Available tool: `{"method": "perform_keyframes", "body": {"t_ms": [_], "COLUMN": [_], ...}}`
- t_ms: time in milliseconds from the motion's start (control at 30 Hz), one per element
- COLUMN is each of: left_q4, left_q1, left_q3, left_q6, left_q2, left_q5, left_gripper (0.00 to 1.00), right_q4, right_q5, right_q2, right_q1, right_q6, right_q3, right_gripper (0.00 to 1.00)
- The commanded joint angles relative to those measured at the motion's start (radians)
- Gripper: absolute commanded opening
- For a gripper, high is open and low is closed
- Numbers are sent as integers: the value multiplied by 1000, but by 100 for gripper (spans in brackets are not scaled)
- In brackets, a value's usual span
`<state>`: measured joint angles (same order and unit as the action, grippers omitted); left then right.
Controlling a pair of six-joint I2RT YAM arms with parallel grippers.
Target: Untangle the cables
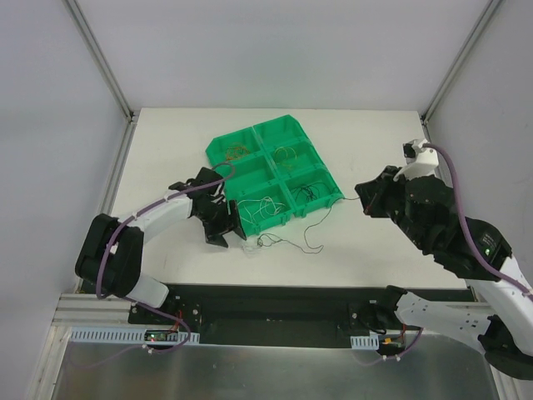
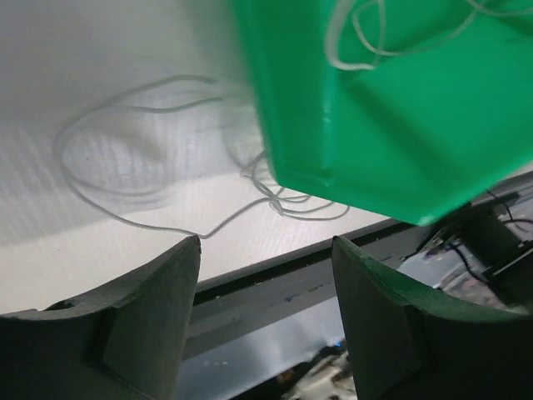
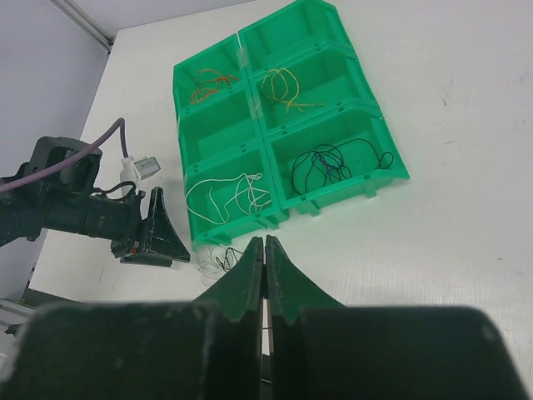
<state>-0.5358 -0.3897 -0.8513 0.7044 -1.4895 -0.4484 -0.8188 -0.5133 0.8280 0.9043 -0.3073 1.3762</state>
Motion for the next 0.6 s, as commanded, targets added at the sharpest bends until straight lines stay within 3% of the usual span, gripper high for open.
{"method": "perform_keyframes", "body": {"t_ms": [0, 233, 467, 567], "left_q4": [-1, -111, -96, -90], "left_q1": [-37, -64, -103, -109], "left_q3": [-46, -156, -172, -169], "left_q6": [-219, -505, -504, -474], "left_q2": [58, -55, -164, -189], "left_q5": [88, 85, -33, -24], "left_gripper": [66, 68, 66, 56], "right_q4": [12, 12, 18, 32], "right_q5": [-27, -21, -19, -19], "right_q2": [0, 8, 34, 37], "right_q1": [-2, -4, -5, -2], "right_q6": [-12, 11, 4, -4], "right_q3": [4, 23, 34, 27], "right_gripper": [0, 0, 1, 0]}}
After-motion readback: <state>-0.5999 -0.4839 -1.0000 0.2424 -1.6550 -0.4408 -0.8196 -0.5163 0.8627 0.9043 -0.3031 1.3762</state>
